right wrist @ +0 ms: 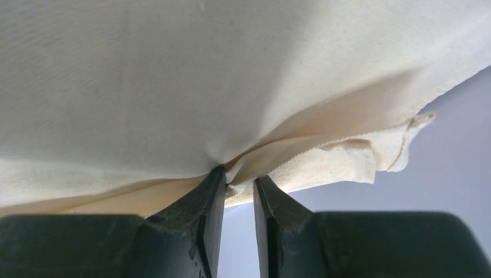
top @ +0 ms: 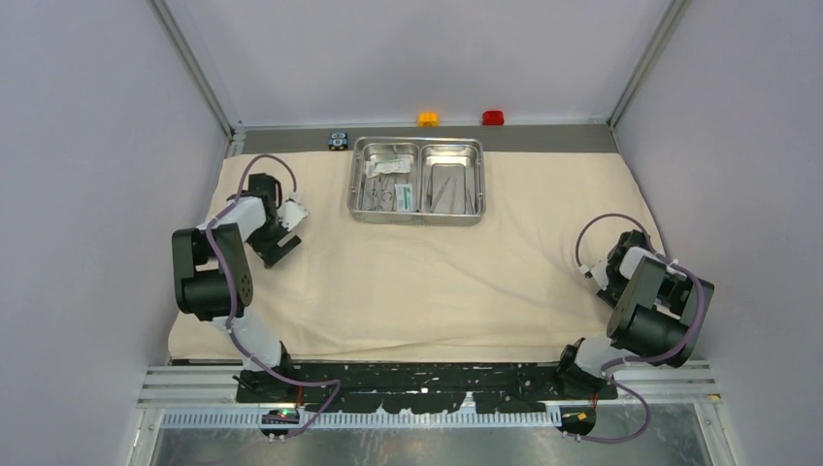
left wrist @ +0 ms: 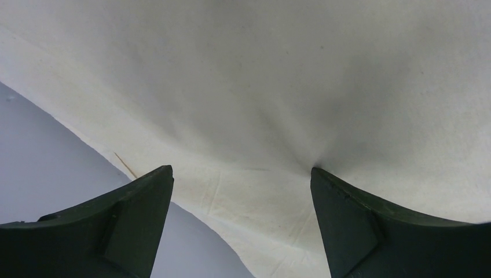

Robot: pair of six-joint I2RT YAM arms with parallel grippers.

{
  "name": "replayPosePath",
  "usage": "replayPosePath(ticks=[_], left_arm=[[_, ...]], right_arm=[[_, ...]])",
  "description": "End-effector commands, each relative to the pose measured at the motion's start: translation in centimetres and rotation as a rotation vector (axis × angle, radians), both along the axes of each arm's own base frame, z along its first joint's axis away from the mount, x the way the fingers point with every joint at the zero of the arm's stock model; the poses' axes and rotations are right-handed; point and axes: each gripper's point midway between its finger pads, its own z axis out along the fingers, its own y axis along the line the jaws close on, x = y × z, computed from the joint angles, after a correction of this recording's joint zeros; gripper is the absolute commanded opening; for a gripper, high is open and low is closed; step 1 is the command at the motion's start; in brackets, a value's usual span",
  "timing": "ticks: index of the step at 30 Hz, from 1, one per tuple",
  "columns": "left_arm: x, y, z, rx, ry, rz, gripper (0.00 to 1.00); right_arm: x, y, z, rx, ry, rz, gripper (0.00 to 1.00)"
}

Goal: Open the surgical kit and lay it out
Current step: Smooth out the surgical kit at the center of the board.

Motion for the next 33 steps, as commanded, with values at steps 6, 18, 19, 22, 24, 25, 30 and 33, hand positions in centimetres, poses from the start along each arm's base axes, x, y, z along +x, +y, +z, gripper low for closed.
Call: replayPosePath(ticks=[6, 18, 19, 22, 24, 25, 30, 33], left_arm=[[0.8, -0.7, 5.1, -0.045, -0.065, -0.039, 0.91], [4.7, -1.7, 9.4, -0.074, -0.202, -0.074, 0.92], [4.9, -1.7, 9.6, -0.079, -0.211, -0.073, 0.92], [5.4, -2.0, 10.0, -0.095, -0.234, -0.076, 0.92], [5.8, -2.1, 10.0, -0.098, -0.238, -0.075, 0.92], [5.9, -2.1, 10.0, -0.097, -0.238, -0.076, 0.92], [6.2, -2.2, 9.4, -0.105, -0.230, -0.075, 0.92], [6.3, -2.1, 9.1, -0.102, -0.232, -0.077, 0.92]], right_arm=[[-0.6, 1.6, -0.1, 0.071, -0.138, 0.008, 0.33], [-5.5, -2.4, 2.5, -0.072, -0.127, -0.136, 0.36], [-6.1, -2.7, 2.8, -0.084, -0.131, -0.152, 0.37], [-7.6, -3.3, 3.8, -0.118, -0.146, -0.185, 0.43], [-8.6, -3.6, 4.4, -0.144, -0.156, -0.209, 0.46], [-9.0, -3.7, 4.6, -0.153, -0.159, -0.215, 0.46], [-9.5, -3.2, 5.7, -0.165, -0.200, -0.227, 0.49], [-8.9, -2.4, 5.9, -0.108, -0.240, -0.244, 0.50]])
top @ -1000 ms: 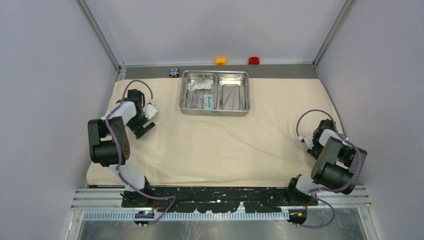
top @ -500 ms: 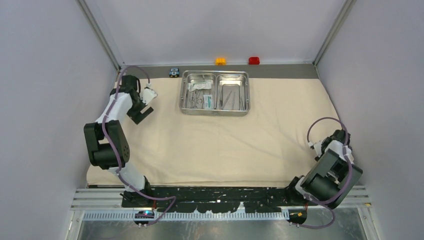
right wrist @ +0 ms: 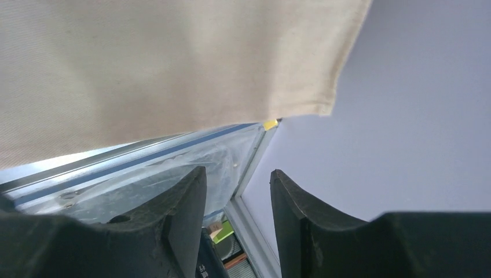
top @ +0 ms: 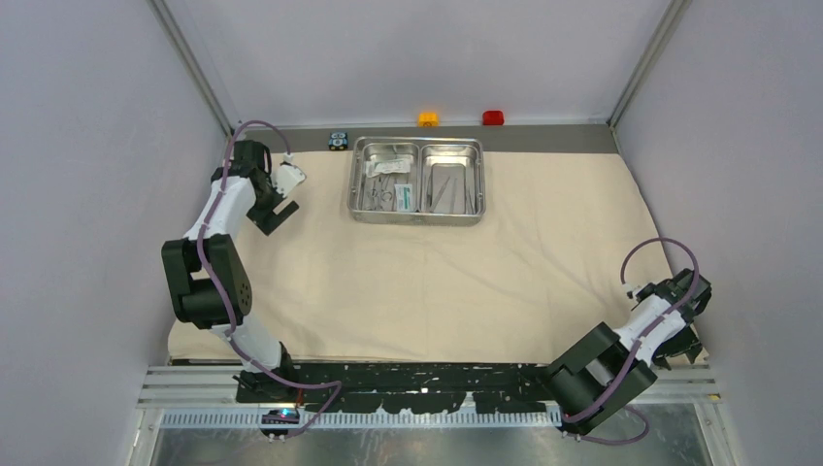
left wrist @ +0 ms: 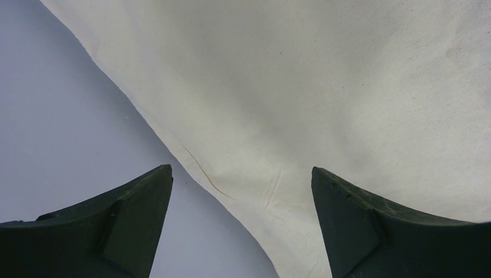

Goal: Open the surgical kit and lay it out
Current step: Smooth out the surgical kit at the center of the board.

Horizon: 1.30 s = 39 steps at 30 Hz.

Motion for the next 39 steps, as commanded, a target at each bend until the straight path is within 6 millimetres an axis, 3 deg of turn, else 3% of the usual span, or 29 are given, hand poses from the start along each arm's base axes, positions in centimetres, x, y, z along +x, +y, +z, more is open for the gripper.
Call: replayPosePath(ticks=[1, 5, 10, 14, 18, 21, 24, 34, 39], left_arm=[[1.4, -0.4, 1.2, -0.015, -0.061, -0.007, 0.92], [1.6, -0.6, 1.1, -0.032, -0.067, 0.004, 0.95], [0.3, -1.7, 0.4, -0.120, -0.033, 0.025, 0.98], [-3.4, -4.1, -0.4, -0.293, 0.070, -0.031, 0.98], [-8.7, -6.4, -1.8, -0.406, 0.198, -0.153, 0.97], [-12.1, -7.0, -3.8, -0.412, 0.280, -0.210, 0.96], [-14.0, -5.7, -5.4, -0.333, 0.332, -0.233, 0.95], [-18.1, -0.8, -9.3, -0.178, 0.453, -0.201, 0.94], [-20.9, 0.9, -11.3, -0.119, 0.526, -0.181, 0.93]], right_arm=[[0.9, 1.0, 0.7, 0.076, -0.057, 0.013, 0.51], [3.4, 1.8, 0.9, 0.191, -0.173, -0.006, 0.52], [9.0, 3.9, 1.3, 0.302, -0.285, 0.039, 0.52], [14.3, 7.2, 1.1, 0.345, -0.338, 0.154, 0.52], [17.1, 10.0, -0.1, 0.452, -0.363, 0.220, 0.52], [17.7, 11.5, -1.3, 0.530, -0.362, 0.249, 0.52], [17.5, 12.2, -2.6, 0.569, -0.339, 0.273, 0.51], [14.7, 11.1, -7.5, 0.519, -0.182, 0.306, 0.48], [12.7, 10.2, -9.0, 0.471, -0.082, 0.331, 0.47]])
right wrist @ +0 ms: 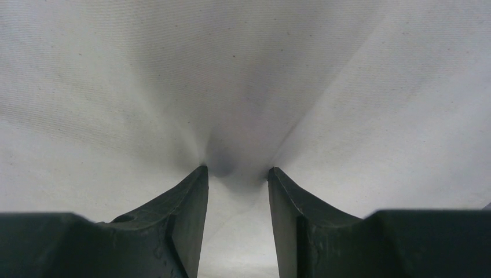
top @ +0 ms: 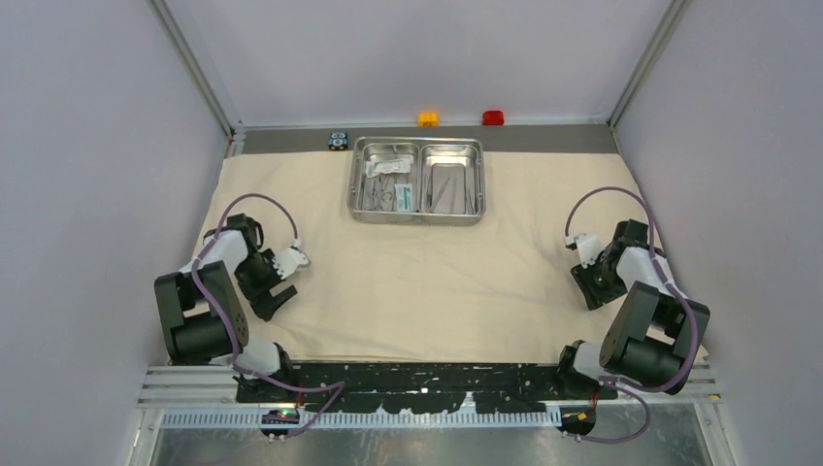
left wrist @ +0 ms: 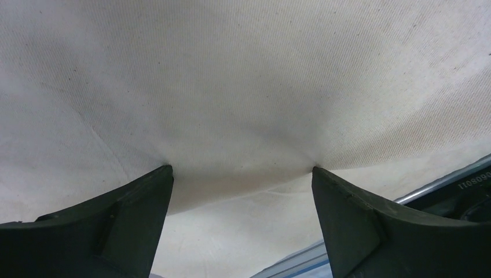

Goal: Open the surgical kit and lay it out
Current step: Smooth out the surgical kit at the center of the board.

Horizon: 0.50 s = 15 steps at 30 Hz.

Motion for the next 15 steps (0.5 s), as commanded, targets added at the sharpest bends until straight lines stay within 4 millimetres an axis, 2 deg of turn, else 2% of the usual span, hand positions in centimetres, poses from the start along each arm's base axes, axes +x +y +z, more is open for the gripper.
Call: replayPosePath(ticks=[1, 6, 12, 15], left_arm=[[-2.8, 2.5, -1.9, 0.106, 0.058, -0.032, 0.93], [-3.4, 3.4, -1.5, 0.164, 0.009, -0.041, 0.94], [-4.9, 4.2, -0.2, 0.223, 0.032, -0.087, 0.94], [-5.5, 5.0, 0.4, 0.273, 0.039, -0.131, 0.95]], right_arm=[[-2.8, -1.6, -3.4, -0.106, 0.114, 0.067, 0.47], [-5.0, -2.4, -3.1, -0.159, 0.165, 0.100, 0.46], [-8.1, -3.4, -1.5, -0.184, 0.246, 0.130, 0.46], [-8.9, -3.7, -0.7, -0.199, 0.251, 0.136, 0.46]])
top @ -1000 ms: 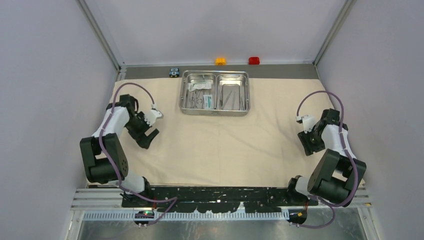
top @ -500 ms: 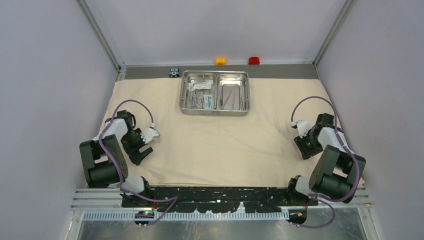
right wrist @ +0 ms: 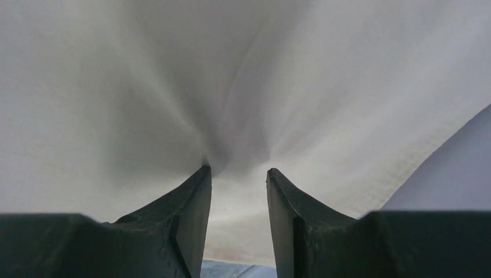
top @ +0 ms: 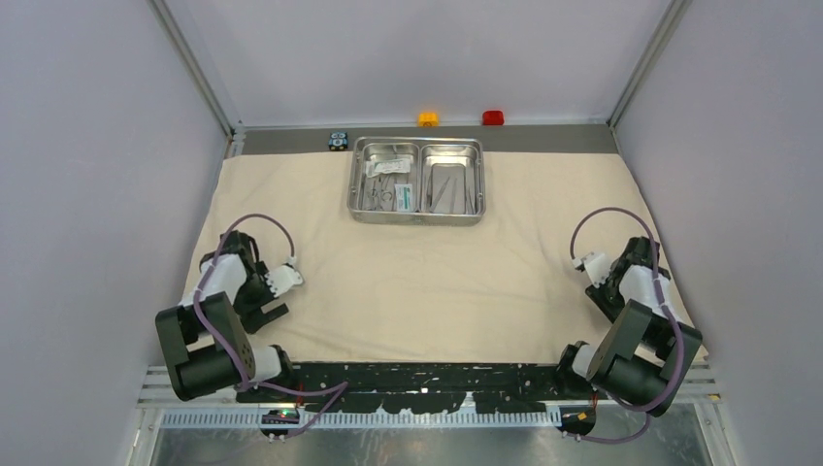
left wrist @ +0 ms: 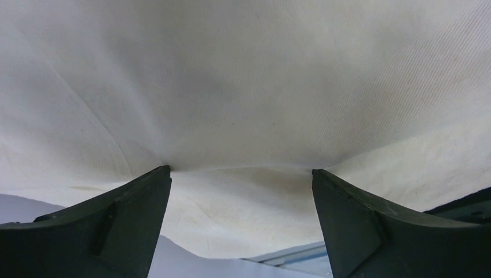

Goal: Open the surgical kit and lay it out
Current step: Smooth out the surgical kit at the center of the board.

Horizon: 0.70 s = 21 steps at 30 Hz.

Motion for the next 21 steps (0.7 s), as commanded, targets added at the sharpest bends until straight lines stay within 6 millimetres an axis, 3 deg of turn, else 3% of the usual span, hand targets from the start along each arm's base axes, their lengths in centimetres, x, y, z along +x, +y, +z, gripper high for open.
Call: replayPosePath(ticks=[1, 4, 6, 9, 15, 18, 21], left_arm=[[-3.5, 2.6, 0.8, 0.147, 0.121, -0.070, 0.95], [-2.9, 2.8, 2.4, 0.156, 0.089, -0.081, 0.95], [-2.4, 2.4, 3.7, 0.121, 0.074, -0.076, 0.96], [0.4, 1.5, 6.0, 0.040, -0.016, -0.041, 0.96], [10.5, -0.7, 11.0, -0.216, -0.316, 0.169, 0.99], [16.6, -1.1, 11.6, -0.339, -0.425, 0.310, 1.00], [21.7, -1.7, 11.1, -0.421, -0.470, 0.424, 0.98]], right_arm=[[-5.9, 0.2, -1.0, -0.011, 0.216, 0.033, 0.46], [-5.4, 0.6, 0.1, 0.011, 0.185, 0.028, 0.46], [-4.0, 1.2, 1.3, 0.059, 0.120, 0.007, 0.46], [-0.7, 2.6, 3.4, 0.174, -0.011, -0.027, 0.46], [9.7, 4.1, 8.9, 0.328, -0.351, -0.146, 0.48], [15.9, 4.4, 10.6, 0.382, -0.506, -0.231, 0.50], [21.8, 4.6, 10.7, 0.423, -0.589, -0.285, 0.50]])
